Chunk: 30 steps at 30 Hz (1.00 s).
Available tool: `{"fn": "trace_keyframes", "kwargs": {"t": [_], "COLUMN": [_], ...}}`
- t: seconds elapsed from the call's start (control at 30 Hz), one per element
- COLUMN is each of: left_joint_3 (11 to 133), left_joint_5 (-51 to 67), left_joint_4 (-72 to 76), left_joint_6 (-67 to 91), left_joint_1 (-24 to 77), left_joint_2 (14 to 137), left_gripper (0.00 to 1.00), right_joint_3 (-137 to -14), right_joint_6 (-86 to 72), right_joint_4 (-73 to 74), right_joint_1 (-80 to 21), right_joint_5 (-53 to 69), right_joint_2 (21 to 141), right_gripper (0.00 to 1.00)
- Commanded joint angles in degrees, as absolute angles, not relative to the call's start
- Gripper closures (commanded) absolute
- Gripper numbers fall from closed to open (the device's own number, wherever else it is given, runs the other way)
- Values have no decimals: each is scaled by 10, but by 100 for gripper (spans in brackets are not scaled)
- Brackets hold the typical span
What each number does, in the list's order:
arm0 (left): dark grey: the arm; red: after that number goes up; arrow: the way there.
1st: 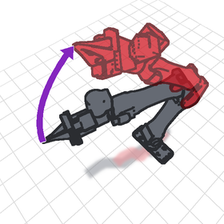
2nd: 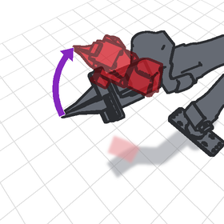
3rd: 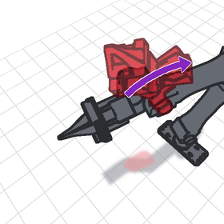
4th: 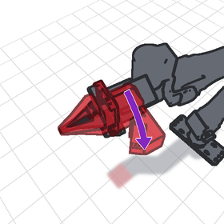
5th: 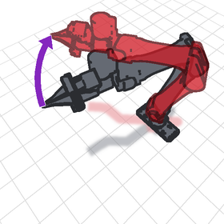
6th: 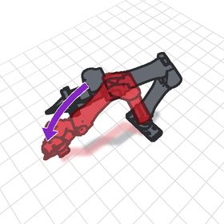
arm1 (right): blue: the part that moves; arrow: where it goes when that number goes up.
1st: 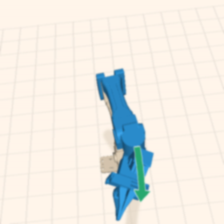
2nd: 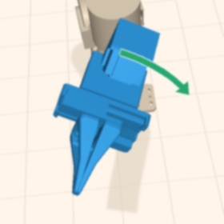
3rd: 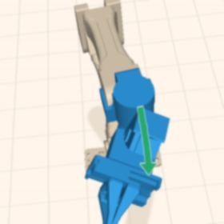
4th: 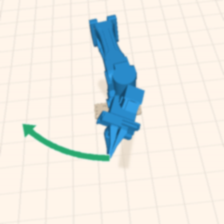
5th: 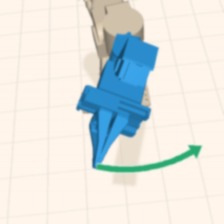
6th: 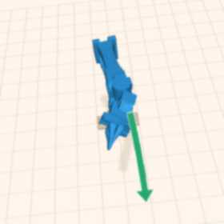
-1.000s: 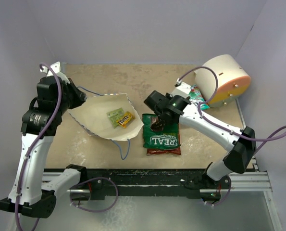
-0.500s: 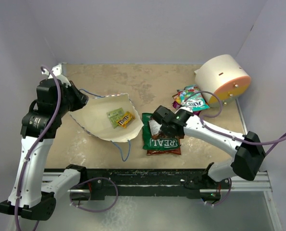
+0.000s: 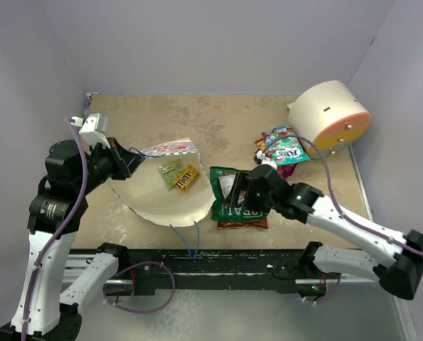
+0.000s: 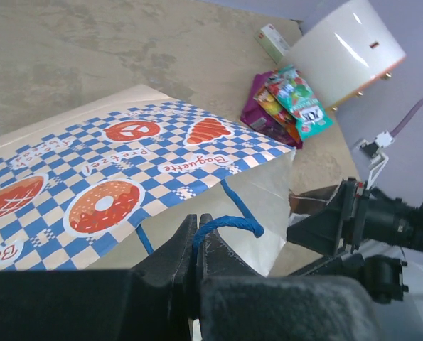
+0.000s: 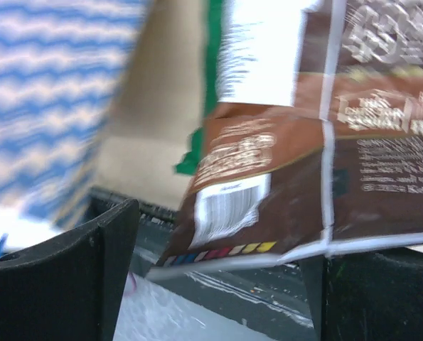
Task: Take the snacks out of the paper bag
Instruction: Place the snack at the center of the board, then take out the snack from the paper bag.
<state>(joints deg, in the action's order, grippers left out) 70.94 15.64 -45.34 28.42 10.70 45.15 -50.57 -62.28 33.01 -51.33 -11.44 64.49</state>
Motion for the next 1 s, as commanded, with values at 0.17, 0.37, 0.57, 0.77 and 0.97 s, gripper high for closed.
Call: {"fn": "trace_keyframes", "kwargs": {"t": [0.17,0.37,0.57,0.77,0.97], "left_joint_3": [682,690,704,724,755], "left_joint_5": [299,320,326,294,288], "left_joint_4": [-412,-416,-420,-424,-429], "left_joint_6": [246,247,250,270,272], "left_joint_1": [109,109,109,109,109], "left_joint_2": [422,437,444,451,467], "left_gripper": [100,100,100,100,100], "right_joint_3": [-500,-558,-636,-598,-623], "right_joint_6": [-157,-14,100,113,138], "right_joint_4": [128,48,-42,-223,-231], "right_joint_1": [-516,-580,-711,-728,-729], "right_joint_5": [130,157,-24,-178,-250], "right_joint_2": [454,560,728,823,930], "right_gripper": [13,19,23,26,29]}}
